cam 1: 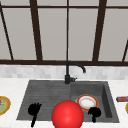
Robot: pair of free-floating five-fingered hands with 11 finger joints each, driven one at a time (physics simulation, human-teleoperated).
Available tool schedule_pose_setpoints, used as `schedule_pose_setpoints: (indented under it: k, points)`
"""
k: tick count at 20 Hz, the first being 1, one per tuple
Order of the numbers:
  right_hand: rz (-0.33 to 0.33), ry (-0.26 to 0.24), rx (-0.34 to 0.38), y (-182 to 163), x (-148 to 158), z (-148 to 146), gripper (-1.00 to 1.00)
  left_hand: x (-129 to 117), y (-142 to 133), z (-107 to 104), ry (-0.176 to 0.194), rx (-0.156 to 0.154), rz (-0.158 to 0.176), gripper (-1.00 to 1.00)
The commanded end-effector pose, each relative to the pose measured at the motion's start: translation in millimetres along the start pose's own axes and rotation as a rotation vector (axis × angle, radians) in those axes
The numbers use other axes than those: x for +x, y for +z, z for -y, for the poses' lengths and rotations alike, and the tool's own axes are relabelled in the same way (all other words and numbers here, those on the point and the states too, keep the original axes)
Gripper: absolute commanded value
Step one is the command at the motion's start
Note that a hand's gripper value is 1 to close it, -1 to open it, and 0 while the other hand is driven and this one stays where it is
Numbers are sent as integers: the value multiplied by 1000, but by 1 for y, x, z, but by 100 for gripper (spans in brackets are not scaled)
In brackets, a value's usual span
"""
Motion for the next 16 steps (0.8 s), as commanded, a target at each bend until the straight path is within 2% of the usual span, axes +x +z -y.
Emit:
schedule_pose_setpoints:
  k: [1,3,5,6,8,12,13,14,16]
  points:
    - [0,0,0,0,0,0,0,0,-15,-1,-10,-6,-33,-100]
    - [0,0,0,0,0,0,0,-5,-21,-6,-20,-13,-19,-100]
    - [0,0,0,0,0,0,0,-3,-21,-3,-2,-20,-15,-100]
    - [0,0,0,0,0,0,0,-3,-15,-3,-1,-6,-7,-100]
    - [0,0,0,0,0,0,0,-3,-16,-3,-1,1,-3,-100]
    - [0,0,0,0,0,0,0,-4,-18,-3,5,-1,-5,-100]
    - [0,0,0,0,0,0,0,-7,-18,-3,15,3,-14,-100]
    - [0,-3,8,-1,-13,1,-100,-4,-18,-3,-1,-2,-4,0]
    - [17,-19,29,-8,-26,6,-100,-4,-18,-3,-10,-14,2,0]
